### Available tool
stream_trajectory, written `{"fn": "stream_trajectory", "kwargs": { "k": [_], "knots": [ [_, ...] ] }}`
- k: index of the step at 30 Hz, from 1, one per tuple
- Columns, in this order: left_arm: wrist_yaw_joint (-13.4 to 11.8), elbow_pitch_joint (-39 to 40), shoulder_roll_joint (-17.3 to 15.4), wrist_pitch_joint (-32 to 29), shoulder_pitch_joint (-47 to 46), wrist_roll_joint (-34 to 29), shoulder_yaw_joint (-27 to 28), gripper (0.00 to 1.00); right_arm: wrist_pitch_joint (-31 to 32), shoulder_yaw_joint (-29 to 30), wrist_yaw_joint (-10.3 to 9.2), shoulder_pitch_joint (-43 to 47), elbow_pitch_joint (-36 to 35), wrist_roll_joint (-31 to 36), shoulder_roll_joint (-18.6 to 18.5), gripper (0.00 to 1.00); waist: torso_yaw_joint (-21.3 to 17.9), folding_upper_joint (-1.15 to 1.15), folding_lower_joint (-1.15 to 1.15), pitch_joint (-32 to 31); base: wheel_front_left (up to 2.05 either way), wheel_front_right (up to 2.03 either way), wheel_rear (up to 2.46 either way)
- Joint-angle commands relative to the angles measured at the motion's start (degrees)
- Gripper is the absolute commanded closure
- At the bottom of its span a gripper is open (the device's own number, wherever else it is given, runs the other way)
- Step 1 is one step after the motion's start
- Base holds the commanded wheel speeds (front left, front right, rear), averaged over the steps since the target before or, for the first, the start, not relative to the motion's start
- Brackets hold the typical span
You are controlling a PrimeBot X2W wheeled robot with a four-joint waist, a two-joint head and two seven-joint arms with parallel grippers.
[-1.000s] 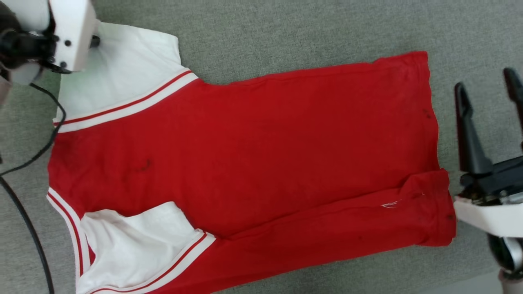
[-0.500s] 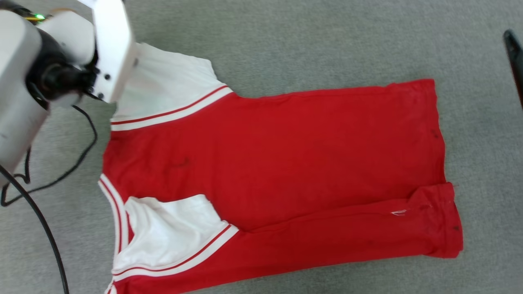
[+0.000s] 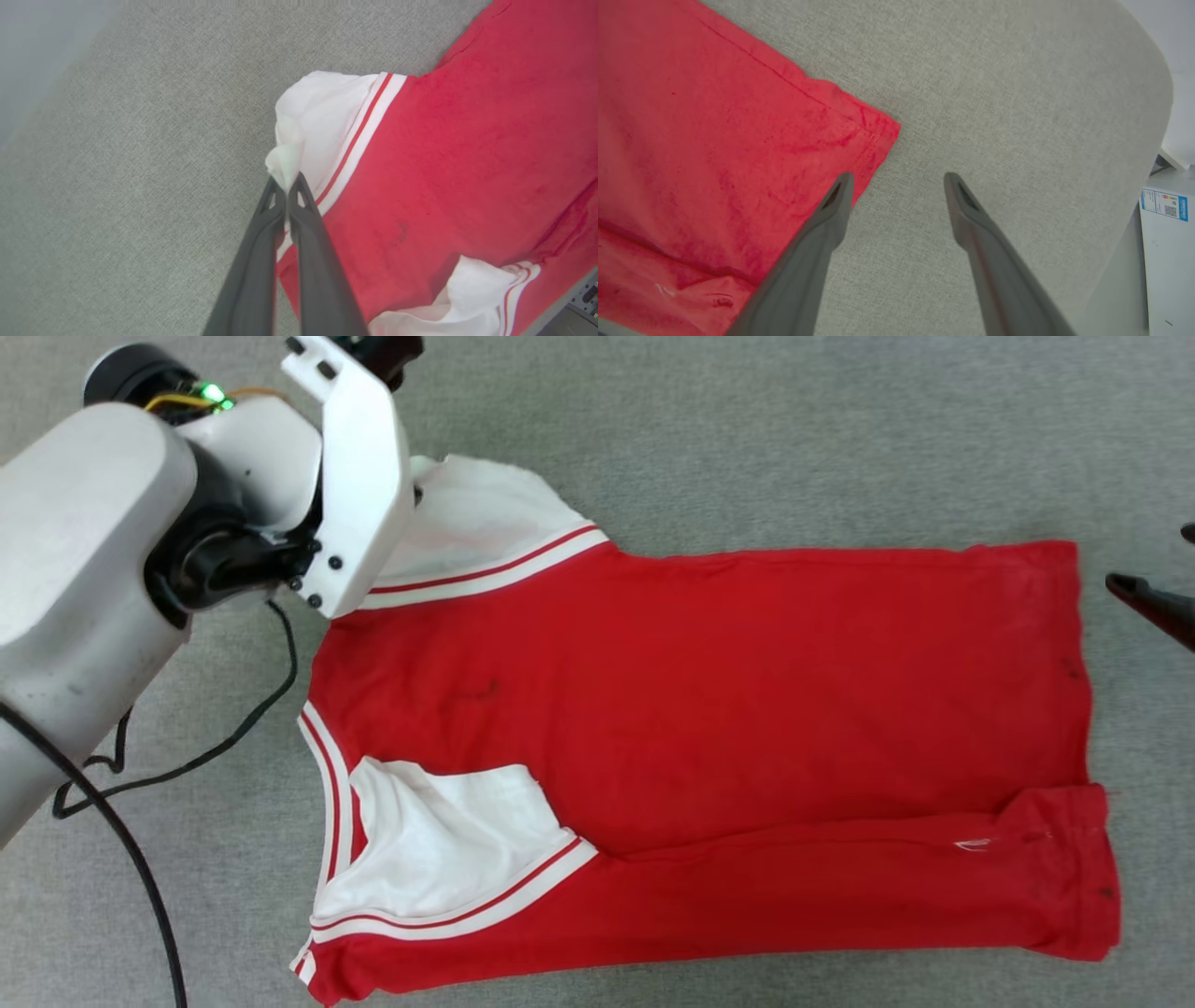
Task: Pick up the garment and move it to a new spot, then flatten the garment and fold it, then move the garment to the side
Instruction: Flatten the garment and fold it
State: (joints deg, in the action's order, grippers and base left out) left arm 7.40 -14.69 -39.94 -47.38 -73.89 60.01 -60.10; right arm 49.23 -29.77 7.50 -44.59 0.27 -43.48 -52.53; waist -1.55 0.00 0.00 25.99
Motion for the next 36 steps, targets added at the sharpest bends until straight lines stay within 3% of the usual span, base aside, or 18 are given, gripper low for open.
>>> {"fn": "stream_trajectory", "kwargs": {
  "k": [1,8,16,17,18,19,27,36],
  "knots": [
    [0.0,0.4,0.4,0.6,-0.9,0.1,-0.2,1.00,2.8,-1.9,-0.02,-2.6,1.8,-2.0,0.2,0.00,1.0,0.00,0.00,1.3,0.00,0.00,0.00],
    [0.0,1.3,1.2,2.3,-3.1,0.3,-1.6,1.00,6.7,-4.0,-0.02,-8.3,11.0,-5.6,5.0,0.00,2.9,0.00,0.00,4.0,0.00,0.00,0.00],
    [0.0,1.3,0.8,4.0,-4.8,1.2,-3.9,1.00,6.9,-10.2,-0.01,-5.8,17.3,-7.8,8.7,0.00,3.9,0.00,0.00,5.2,0.00,0.00,0.00],
    [0.0,1.3,0.6,4.2,-5.0,1.2,-4.2,1.00,6.6,-10.9,0.00,-5.5,17.5,-8.1,8.9,0.38,3.8,0.00,0.00,5.1,0.00,0.00,0.00],
    [0.0,1.2,0.4,4.4,-5.0,1.3,-4.6,1.00,5.9,-11.3,0.00,-5.5,17.8,-8.4,8.9,0.89,3.8,0.00,0.00,5.0,0.00,0.00,0.00],
    [0.0,1.0,0.3,4.8,-5.0,1.5,-4.9,1.00,5.2,-11.5,0.00,-5.6,18.1,-8.7,8.9,1.00,3.7,0.00,0.00,4.7,0.00,0.00,0.00],
    [0.0,0.4,-0.9,7.9,-3.4,3.0,-7.0,1.00,-1.7,-11.8,-0.01,-7.6,16.9,-9.6,6.6,1.00,2.6,0.00,0.00,-0.1,0.00,0.00,0.00],
    [0.0,5.8,-5.9,11.5,2.4,3.9,-10.0,1.00,-10.7,-15.0,-0.02,-3.1,14.6,-11.8,3.1,1.00,2.3,0.00,0.00,-7.9,0.00,0.00,0.00]
  ]
}}
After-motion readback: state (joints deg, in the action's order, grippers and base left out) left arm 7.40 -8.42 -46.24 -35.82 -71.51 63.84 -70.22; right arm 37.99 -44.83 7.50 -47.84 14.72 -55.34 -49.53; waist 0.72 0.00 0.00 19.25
